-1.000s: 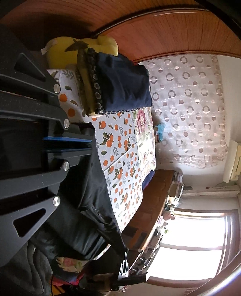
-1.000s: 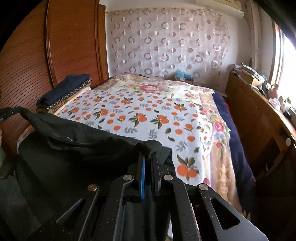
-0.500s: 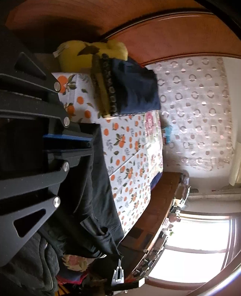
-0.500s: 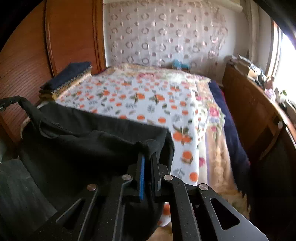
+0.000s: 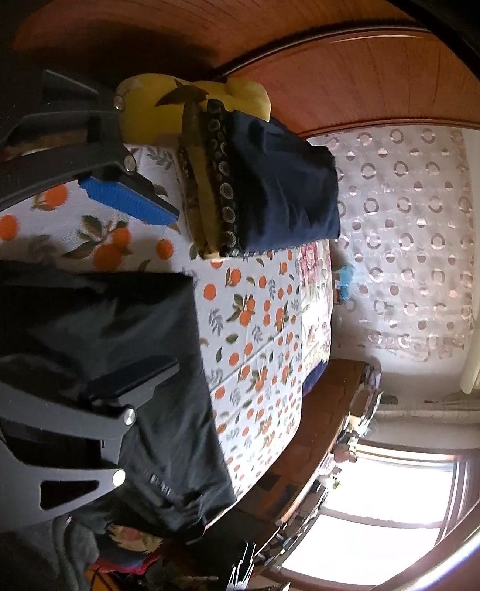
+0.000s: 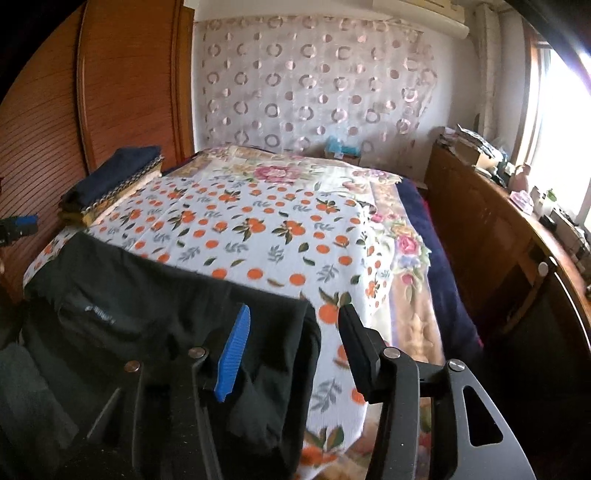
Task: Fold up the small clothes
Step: 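Open both grippers and release the folded hem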
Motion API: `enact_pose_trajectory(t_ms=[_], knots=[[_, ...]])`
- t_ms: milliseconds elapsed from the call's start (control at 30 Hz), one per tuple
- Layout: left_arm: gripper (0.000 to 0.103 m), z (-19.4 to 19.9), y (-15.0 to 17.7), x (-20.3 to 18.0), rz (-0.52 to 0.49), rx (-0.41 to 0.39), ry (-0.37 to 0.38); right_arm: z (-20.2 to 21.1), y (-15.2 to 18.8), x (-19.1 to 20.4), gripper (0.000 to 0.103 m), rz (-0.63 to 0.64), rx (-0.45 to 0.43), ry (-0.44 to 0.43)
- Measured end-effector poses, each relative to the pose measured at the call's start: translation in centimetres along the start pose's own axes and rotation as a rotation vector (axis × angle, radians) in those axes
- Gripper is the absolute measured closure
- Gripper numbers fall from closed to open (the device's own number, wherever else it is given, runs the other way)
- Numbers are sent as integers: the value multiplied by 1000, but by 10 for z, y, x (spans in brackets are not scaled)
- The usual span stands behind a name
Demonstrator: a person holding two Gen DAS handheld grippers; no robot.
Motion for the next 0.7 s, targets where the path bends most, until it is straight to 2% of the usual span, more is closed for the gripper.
enact_pose_trajectory(t_ms=[200, 400, 633, 700], knots=[[29, -46, 0, 13, 25, 45, -9, -47, -2, 5, 51, -6, 47, -32], [29, -83, 10, 15, 29, 135, 1, -99, 5, -6, 51, -42, 120, -37], [29, -92, 16, 15, 37, 166, 25, -118, 2, -11, 51, -68, 175, -36], [28, -94, 16, 15, 37, 169, 29, -119, 1, -12, 47, -73, 182, -41]])
Point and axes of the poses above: each gripper's, at about its wrist camera, not at the fingertips, and z roughly against the way its jaws point, x to its left, y to its underside, the point moved 5 cm from there along -z, roughly the way its jaws point, and after that the axes turned 8 degrees about -z, right-handed, at the moved point
